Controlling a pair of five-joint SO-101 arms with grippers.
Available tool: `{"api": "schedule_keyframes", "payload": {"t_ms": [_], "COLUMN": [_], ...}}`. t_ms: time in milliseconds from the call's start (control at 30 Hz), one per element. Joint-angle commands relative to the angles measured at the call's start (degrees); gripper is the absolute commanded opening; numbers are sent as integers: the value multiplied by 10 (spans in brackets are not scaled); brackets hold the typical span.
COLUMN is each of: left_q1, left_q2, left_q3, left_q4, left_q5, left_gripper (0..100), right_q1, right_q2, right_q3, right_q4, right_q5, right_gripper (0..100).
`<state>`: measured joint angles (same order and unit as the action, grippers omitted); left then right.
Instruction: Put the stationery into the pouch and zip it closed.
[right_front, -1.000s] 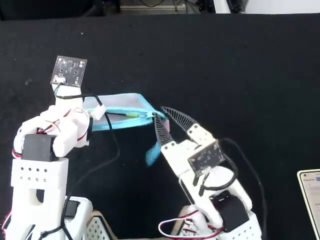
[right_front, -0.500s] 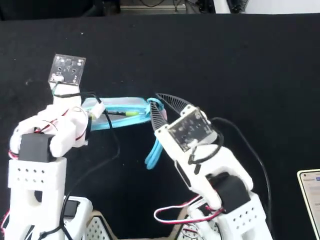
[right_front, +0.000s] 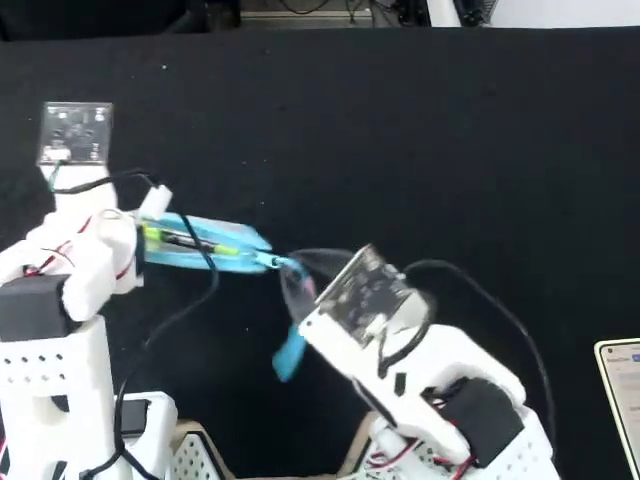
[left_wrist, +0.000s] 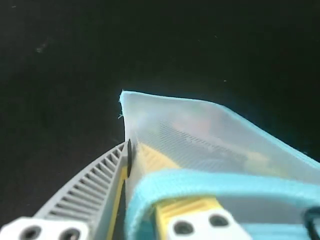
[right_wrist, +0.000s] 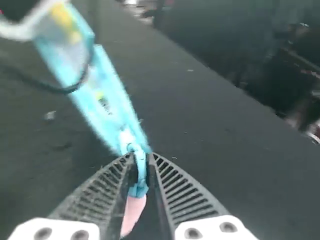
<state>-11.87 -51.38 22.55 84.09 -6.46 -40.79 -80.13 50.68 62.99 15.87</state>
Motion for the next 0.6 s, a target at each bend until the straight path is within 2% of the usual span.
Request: {"api": "schedule_keyframes", "payload": {"t_ms": [0, 200, 333, 433, 500, 567], "left_q1": [-18, -22, -22, -22, -22, -20], "left_q2": [-4, -9, -10, -7, -9, -10], "left_q3": [6, 15, 15, 15, 15, 15], "left_q4": [-17, -17, -15, -15, -16, -16], "left_q5": [-4, -5, -5, -5, -5, -4], "left_gripper": [30, 30, 30, 30, 30, 30], "right_q1": [-27, -29, -38, -86, -111, -105], "right_q2": [1, 0, 0, 0, 0, 0], "right_q3": [36, 78, 95, 131, 165, 201], "right_q4": [-36, -57, -55, -62, -96, -144], "right_q5": [-3, -7, -7, -7, -7, -7], "right_gripper": [28, 237, 247, 250, 250, 250]}}
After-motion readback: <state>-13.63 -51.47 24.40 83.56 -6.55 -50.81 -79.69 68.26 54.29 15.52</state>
